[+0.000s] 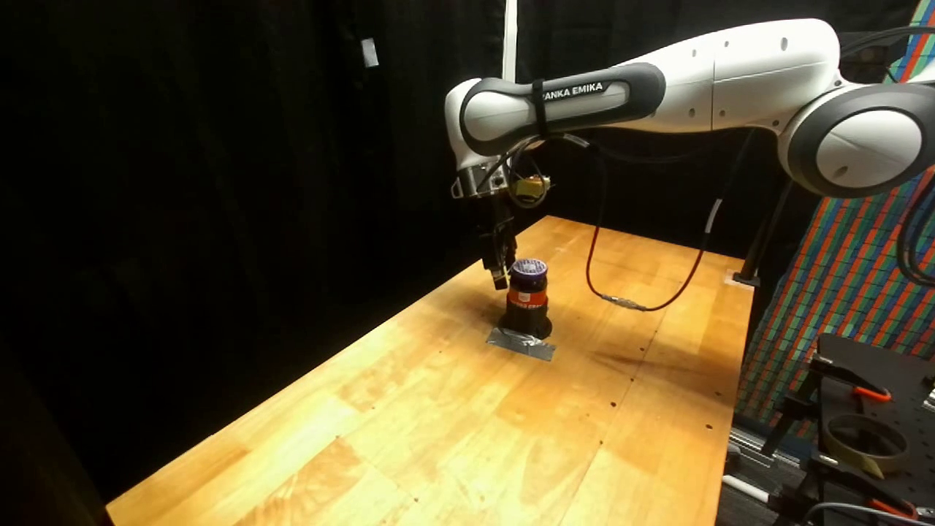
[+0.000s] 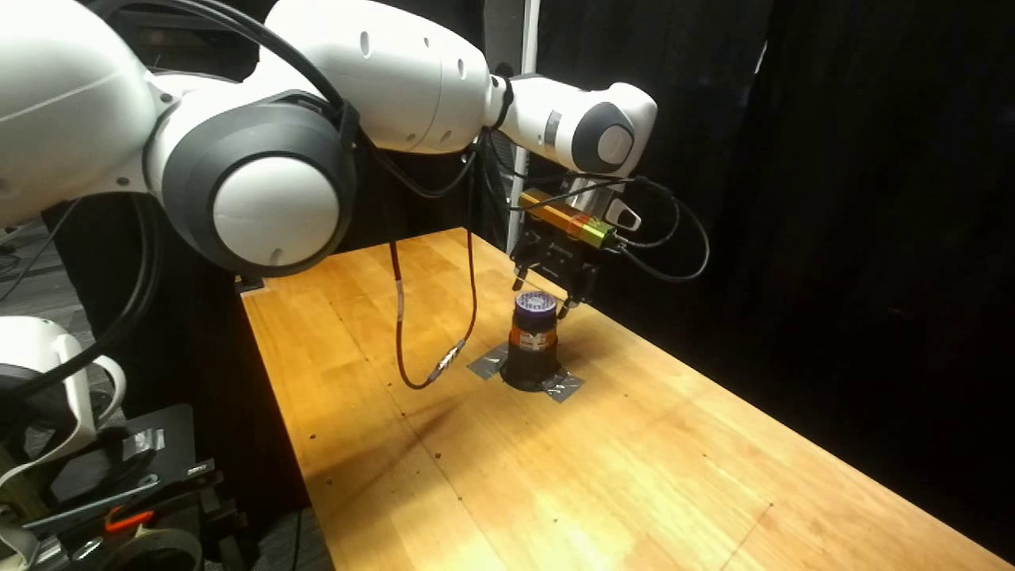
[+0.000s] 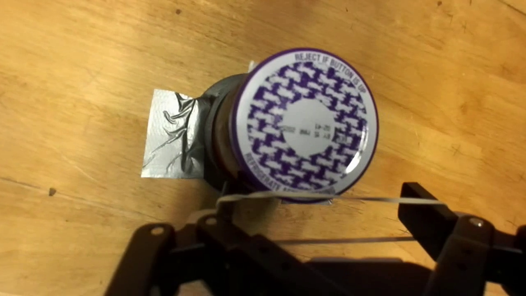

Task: Put a rubber band around the base of the cup

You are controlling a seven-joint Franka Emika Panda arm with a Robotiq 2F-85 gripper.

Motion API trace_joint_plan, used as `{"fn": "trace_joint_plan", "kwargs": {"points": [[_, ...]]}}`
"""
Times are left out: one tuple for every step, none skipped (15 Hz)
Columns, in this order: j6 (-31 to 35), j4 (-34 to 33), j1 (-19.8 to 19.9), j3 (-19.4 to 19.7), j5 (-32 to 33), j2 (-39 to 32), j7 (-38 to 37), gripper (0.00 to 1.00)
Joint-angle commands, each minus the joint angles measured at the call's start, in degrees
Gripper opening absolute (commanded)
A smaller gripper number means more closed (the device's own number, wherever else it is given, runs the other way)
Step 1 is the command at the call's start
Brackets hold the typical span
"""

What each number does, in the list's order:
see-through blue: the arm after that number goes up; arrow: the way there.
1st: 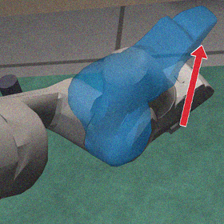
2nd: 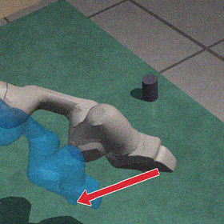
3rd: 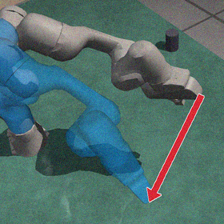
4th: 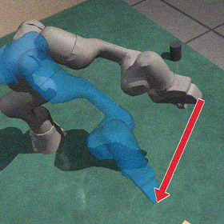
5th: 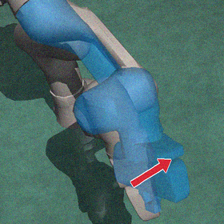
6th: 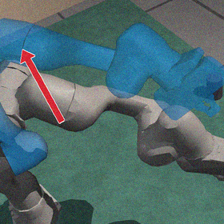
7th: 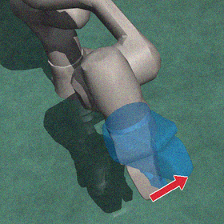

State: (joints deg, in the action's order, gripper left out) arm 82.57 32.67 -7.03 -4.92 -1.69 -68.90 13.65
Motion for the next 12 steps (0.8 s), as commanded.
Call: {"fn": "trace_joint_plan", "kwargs": {"points": [[-0.99, -1.72, -0.98, 0.86, 1.02, -0.76, -1.23, 1.00], [-0.91, -1.70, -1.06, 1.04, 1.14, -0.70, -1.39, 1.00], [-1.33, -1.58, -1.19, 1.38, 1.35, -0.45, -1.58, 1.00], [-1.83, -1.49, -1.33, 1.77, 1.56, -0.30, -1.99, 1.00], [-3.66, -1.02, -1.41, 2.26, 1.94, 0.13, -2.49, 1.00], [-5.04, -0.74, -1.32, 2.48, 2.07, 0.41, -2.41, 1.00], [-6.90, -0.42, -1.23, 2.69, 2.35, 0.74, -2.03, 1.00], [-9.00, 0.09, -0.95, 2.75, 2.59, 1.23, -1.09, 1.00], [-11.07, 0.53, -0.65, 2.79, 2.57, 1.67, -0.16, 1.00], [-13.34, 1.09, -0.21, 2.66, 2.47, 2.15, 1.37, 1.00], [-15.46, 1.43, 0.15, 2.50, 2.45, 2.48, 2.92, 1.00], [-16.72, 1.79, 0.56, 2.47, 2.43, 2.89, 4.17, 1.00]]}}
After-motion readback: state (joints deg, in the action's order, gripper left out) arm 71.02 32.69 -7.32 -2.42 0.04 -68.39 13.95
